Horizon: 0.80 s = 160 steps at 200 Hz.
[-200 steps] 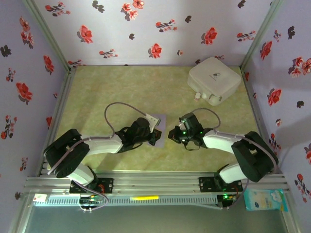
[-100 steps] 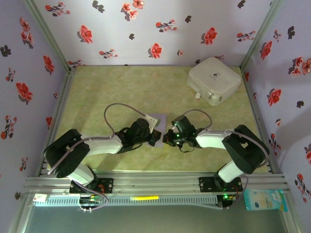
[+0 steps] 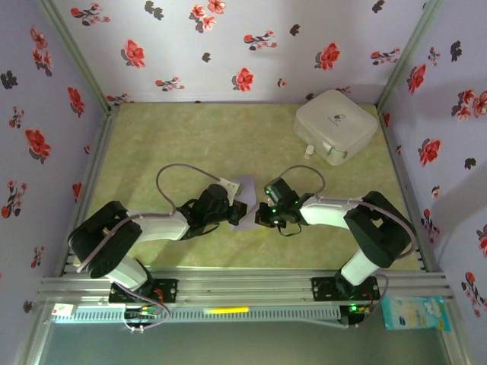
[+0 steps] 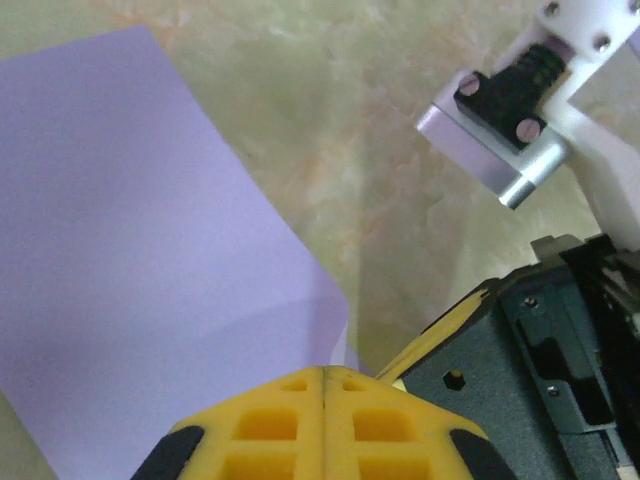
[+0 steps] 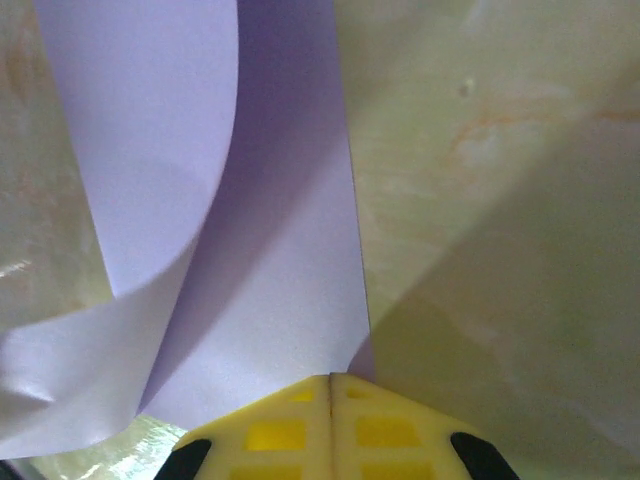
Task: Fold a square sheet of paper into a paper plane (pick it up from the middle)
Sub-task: Fold the triangle a second time at the center of the table.
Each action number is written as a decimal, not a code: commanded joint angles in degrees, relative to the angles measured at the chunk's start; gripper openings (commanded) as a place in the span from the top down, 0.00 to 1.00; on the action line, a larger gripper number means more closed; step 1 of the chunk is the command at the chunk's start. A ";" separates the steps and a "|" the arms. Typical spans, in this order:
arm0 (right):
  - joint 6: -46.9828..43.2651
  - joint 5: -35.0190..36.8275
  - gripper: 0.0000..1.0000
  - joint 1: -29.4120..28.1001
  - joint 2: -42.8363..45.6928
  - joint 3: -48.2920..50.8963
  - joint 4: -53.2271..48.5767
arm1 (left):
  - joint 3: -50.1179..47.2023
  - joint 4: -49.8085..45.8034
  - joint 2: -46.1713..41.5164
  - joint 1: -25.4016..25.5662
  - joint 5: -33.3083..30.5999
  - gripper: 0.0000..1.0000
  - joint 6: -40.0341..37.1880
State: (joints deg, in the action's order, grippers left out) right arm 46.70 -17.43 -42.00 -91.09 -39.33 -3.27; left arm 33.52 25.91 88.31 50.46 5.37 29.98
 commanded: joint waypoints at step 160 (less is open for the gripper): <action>7.42 -7.01 1.00 1.04 1.25 3.21 14.71 | -1.36 5.54 2.20 -1.33 3.33 1.00 3.45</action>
State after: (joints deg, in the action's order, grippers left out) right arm 51.00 -22.31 -41.25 -88.14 -37.28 5.98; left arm 32.56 30.44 90.28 49.47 7.79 32.91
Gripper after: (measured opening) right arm 0.046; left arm 0.045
